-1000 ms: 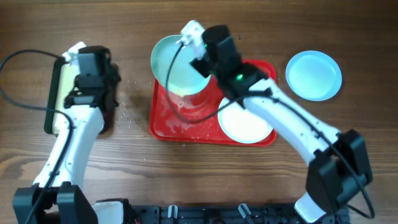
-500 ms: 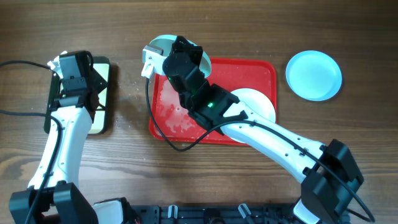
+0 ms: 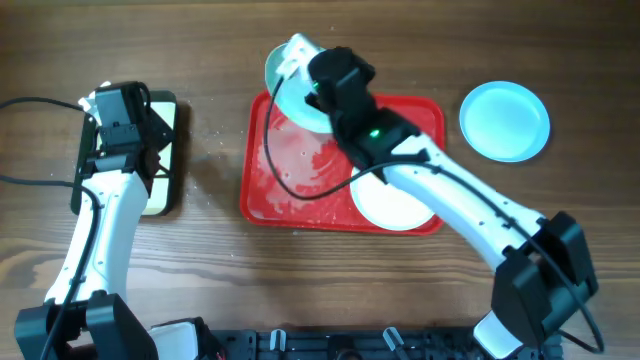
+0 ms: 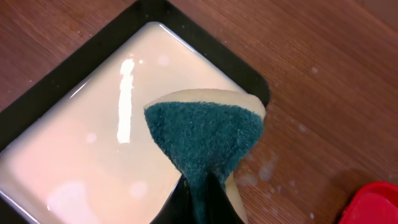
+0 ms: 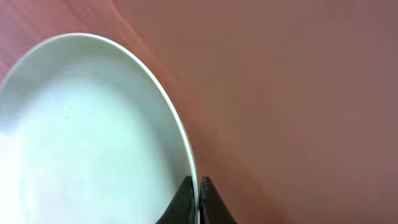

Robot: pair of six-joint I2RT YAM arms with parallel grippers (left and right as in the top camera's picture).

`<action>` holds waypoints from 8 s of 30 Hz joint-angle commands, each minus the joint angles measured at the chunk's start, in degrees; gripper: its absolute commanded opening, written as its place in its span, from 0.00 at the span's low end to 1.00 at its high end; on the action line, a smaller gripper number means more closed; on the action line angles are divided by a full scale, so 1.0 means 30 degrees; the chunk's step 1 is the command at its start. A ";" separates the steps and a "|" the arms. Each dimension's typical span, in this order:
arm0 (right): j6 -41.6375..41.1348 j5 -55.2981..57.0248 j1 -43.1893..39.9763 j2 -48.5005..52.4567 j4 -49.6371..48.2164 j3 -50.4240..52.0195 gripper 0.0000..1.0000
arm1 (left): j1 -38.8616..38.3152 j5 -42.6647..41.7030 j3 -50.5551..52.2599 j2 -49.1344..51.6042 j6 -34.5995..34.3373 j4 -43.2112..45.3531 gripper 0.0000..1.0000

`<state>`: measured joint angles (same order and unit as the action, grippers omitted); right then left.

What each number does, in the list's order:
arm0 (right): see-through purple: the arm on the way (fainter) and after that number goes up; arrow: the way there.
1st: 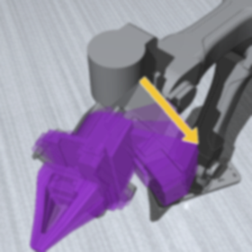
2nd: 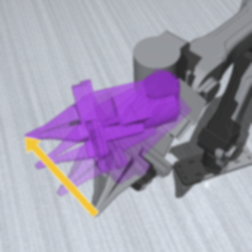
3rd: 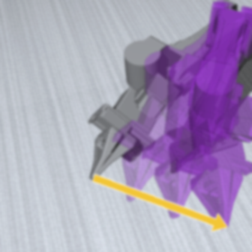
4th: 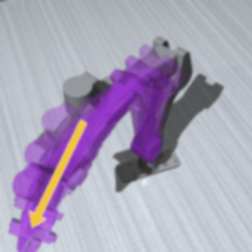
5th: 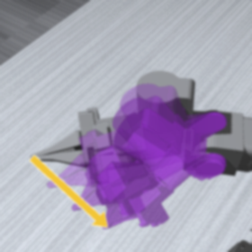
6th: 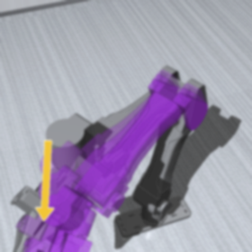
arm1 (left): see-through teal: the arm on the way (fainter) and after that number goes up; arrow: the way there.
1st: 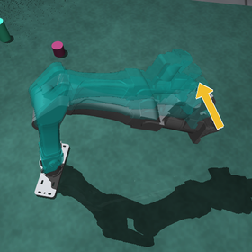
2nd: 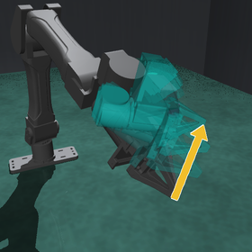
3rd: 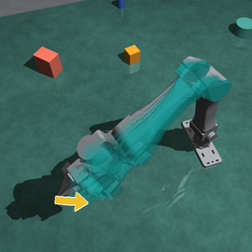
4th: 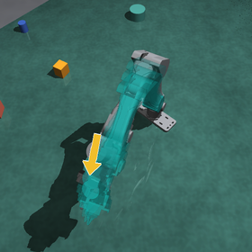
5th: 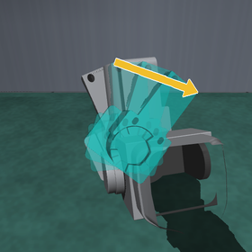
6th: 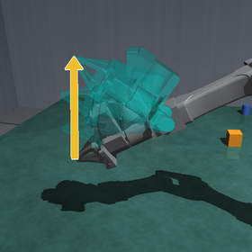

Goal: Clean dirty plates on tray and stack at the side

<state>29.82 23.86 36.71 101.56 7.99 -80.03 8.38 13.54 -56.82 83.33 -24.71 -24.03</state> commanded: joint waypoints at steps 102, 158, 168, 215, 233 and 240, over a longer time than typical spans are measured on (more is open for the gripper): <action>-1.3012 -0.6084 -1.0469 -0.1698 0.4022 -0.0102 0.04 | 0.0546 -0.0379 -0.0146 0.0401 -0.0998 0.0211 0.04; -0.9719 -1.0193 -0.9005 0.5115 1.8396 -0.0029 0.44 | 0.0546 -0.0882 -0.0146 0.0401 -0.0991 0.0780 0.05; -1.1242 -1.0105 -0.9005 0.5115 1.6954 0.1865 0.36 | 0.0546 -0.0874 -0.0146 0.0401 -0.0991 0.0787 0.04; -1.2939 -1.3763 -0.7147 0.5115 0.8437 0.1545 0.29 | -1.1511 -0.8502 -0.0146 0.7089 -0.1938 0.7329 0.04; -1.3500 -1.2123 -0.7045 0.5122 0.7978 0.1974 0.04 | -1.2881 -0.1821 -0.0117 0.7912 -0.1916 0.4794 0.04; -1.3464 -1.2116 -0.7045 0.5122 0.7934 0.1974 0.04 | -1.2553 0.6375 -0.0219 0.7890 -0.0182 0.5464 0.04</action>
<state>-10.26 -15.64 15.86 116.05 31.53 -75.35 -30.76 19.81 -57.34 105.97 -29.91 -8.91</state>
